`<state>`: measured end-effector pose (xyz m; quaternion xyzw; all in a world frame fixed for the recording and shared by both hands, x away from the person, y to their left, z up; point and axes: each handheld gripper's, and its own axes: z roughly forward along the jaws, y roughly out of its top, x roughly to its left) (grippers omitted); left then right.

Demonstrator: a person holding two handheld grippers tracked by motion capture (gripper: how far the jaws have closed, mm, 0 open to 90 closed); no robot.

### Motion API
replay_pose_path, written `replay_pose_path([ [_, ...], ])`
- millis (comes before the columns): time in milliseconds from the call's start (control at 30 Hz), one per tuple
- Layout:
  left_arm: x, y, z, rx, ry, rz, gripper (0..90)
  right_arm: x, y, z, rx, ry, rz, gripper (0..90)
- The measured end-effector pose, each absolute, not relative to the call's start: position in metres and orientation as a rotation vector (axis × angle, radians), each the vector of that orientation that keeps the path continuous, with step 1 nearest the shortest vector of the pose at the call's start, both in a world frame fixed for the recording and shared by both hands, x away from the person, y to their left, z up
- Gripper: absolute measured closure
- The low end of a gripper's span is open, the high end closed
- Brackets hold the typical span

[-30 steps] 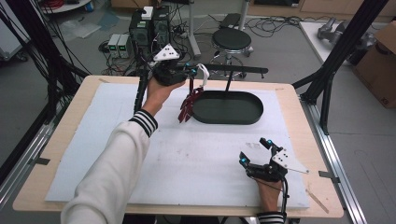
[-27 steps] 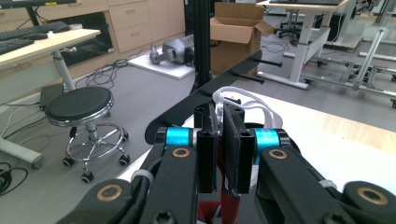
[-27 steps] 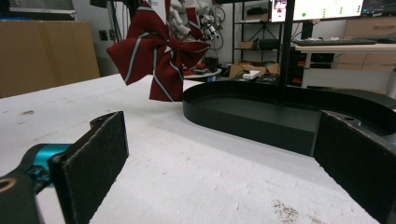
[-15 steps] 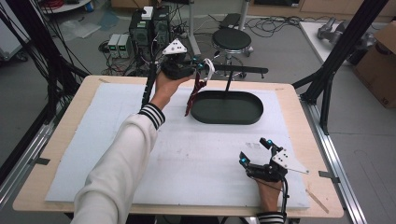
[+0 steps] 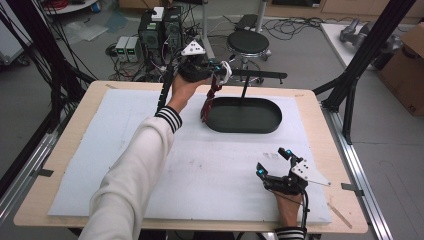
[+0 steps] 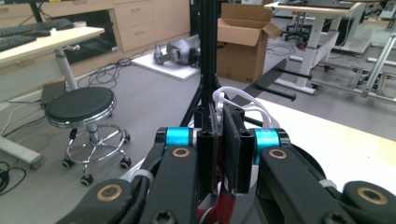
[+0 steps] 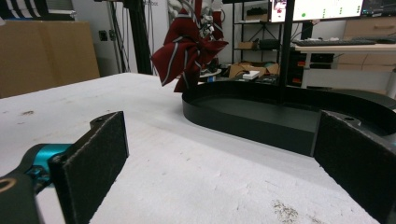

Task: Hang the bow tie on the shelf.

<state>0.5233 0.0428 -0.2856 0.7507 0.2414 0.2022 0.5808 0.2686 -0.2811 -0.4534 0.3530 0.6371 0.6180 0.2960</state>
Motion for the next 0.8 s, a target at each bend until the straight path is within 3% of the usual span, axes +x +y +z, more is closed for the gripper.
replay_pose_path([
  [800, 0.53, 0.047, -0.311, 1.819, 0.616, 0.488, 83.8, 0.269, -0.281, -0.453, 0.929, 1.695, 1.642, 2.9],
])
